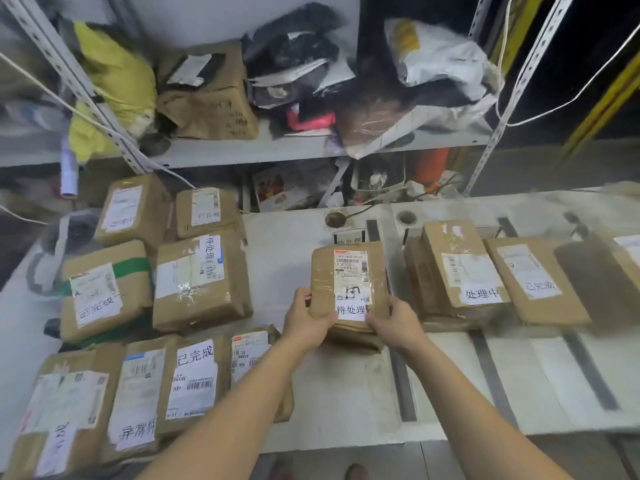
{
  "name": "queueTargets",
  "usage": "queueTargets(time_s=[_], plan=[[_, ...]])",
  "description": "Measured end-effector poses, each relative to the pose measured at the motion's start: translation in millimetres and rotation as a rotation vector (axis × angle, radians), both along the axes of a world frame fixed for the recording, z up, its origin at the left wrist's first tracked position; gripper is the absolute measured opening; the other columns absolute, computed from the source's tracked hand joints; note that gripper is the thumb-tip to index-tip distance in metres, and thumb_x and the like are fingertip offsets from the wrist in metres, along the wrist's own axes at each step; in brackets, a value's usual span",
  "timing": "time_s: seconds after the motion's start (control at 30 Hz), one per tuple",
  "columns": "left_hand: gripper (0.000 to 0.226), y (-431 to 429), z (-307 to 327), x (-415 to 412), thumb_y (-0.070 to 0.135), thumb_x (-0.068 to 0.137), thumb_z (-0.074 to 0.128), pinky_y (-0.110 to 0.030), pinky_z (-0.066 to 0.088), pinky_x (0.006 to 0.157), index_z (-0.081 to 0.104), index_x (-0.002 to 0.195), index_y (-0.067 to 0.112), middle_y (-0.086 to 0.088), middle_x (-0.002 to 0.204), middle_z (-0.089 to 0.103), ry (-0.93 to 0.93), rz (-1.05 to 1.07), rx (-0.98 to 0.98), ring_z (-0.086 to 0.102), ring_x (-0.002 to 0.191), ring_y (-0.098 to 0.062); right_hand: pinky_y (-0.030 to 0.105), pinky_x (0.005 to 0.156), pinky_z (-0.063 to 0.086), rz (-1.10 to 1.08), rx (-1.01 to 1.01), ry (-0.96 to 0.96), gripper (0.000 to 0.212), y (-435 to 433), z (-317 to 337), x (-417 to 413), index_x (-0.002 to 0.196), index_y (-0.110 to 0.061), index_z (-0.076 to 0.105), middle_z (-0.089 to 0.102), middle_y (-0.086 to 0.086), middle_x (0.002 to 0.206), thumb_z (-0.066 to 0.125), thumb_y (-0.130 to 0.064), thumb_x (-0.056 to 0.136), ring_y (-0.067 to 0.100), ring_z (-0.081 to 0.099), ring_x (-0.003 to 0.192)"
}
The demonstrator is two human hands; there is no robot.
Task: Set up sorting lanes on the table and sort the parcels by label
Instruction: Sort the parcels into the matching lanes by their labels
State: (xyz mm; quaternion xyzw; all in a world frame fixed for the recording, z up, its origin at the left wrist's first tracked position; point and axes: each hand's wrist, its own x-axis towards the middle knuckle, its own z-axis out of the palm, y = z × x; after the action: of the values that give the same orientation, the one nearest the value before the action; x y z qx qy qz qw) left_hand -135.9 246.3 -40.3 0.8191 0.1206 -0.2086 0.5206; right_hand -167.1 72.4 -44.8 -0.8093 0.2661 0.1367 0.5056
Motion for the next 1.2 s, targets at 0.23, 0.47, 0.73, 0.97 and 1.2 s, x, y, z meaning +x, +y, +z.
queueTargets(time_s=[0.23,0.47,0.73,0.97,1.2], plan=[[0.052,4,8,6,0.027,0.085,0.072,-0.026,0.046,0.082,0.044,0.128,0.020,0.000,0.126,0.061,0.003,-0.175,0.160,0.057,0.101,-0.015,0.027,0.078,0.043,0.039,-0.092,0.052,0.024,9,3,8,0.112,-0.016,0.058,0.068,0.002,0.108,0.063,-0.015,0.089,0.027,0.062,0.108],[0.065,60,86,27,0.034,0.092,0.061,-0.037,0.043,0.100,0.033,0.149,0.018,-0.006,0.145,0.047,-0.329,-0.328,0.592,0.047,0.130,-0.026,0.029,0.074,0.053,0.147,-0.266,-0.277,0.055,54,70,39,0.141,-0.017,0.045,0.059,0.005,0.132,0.062,-0.019,0.089,0.025,0.064,0.101],[0.043,207,130,53,0.038,0.091,0.060,-0.035,0.048,0.075,0.050,0.128,0.018,-0.002,0.121,0.059,-0.486,-0.209,1.088,0.056,0.111,-0.024,0.032,0.106,0.036,0.590,-0.495,-0.395,0.054,165,108,75,0.145,-0.020,0.042,0.047,-0.001,0.148,0.058,-0.033,0.095,0.019,0.043,0.135],[0.041,275,79,69,0.041,0.090,0.058,-0.037,0.051,0.080,0.053,0.122,0.015,-0.005,0.114,0.060,-0.419,-0.172,0.781,0.058,0.103,-0.025,0.036,0.100,0.045,0.635,-0.562,-0.307,0.054,244,94,95,0.143,-0.023,0.042,0.050,-0.001,0.143,0.057,-0.033,0.093,0.020,0.049,0.128],[0.037,272,37,66,0.042,0.090,0.059,-0.034,0.055,0.074,0.053,0.118,0.019,0.001,0.106,0.065,-0.186,-0.105,0.373,0.062,0.089,-0.017,0.028,0.079,0.046,0.373,-0.286,-0.123,0.048,277,65,96,0.132,-0.027,0.050,0.067,-0.005,0.116,0.066,-0.035,0.087,0.014,0.061,0.101]])
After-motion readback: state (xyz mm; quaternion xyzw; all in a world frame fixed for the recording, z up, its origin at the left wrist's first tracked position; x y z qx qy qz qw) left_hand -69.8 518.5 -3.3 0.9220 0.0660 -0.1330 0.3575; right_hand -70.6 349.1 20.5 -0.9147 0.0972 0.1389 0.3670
